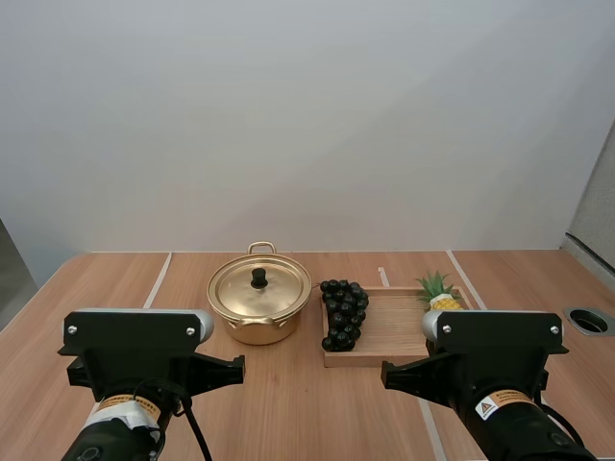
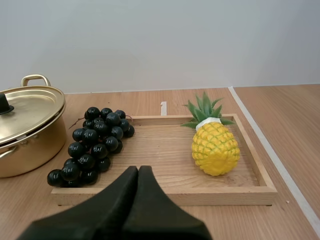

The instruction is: Open the pot, put the grape inside, and close it

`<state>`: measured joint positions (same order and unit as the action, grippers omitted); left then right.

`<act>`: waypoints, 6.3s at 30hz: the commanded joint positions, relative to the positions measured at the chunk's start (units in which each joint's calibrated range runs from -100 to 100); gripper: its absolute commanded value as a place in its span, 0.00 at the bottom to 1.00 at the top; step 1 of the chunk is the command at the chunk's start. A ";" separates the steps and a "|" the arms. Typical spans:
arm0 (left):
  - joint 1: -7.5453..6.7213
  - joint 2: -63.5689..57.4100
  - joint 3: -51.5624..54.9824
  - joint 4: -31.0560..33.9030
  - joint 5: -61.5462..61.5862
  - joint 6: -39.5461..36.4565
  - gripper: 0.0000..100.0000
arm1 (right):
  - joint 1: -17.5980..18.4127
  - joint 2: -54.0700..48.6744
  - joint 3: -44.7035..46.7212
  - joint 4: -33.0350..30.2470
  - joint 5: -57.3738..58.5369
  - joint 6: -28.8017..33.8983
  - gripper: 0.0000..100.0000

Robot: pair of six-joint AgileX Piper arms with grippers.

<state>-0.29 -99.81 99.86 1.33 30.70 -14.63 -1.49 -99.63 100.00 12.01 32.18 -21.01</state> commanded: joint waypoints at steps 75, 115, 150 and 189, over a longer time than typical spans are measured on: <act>-0.15 54.49 -116.52 5.55 43.72 0.78 0.00 | -0.16 64.45 -135.04 -10.13 67.82 3.10 0.00; -0.15 65.74 -106.58 -5.48 69.30 10.41 1.00 | -0.16 65.30 -135.04 -0.28 67.82 2.02 1.00; -0.15 74.24 -73.97 -15.63 61.71 20.05 1.00 | -0.16 65.30 -135.04 -0.28 67.82 2.02 1.00; -1.27 96.76 -68.92 -24.84 37.74 34.54 1.00 | -0.16 65.30 -135.04 -0.28 67.82 2.02 1.00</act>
<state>-0.81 -3.18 30.79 -22.45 69.60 18.95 -1.49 -33.61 -34.42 11.57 100.00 -18.33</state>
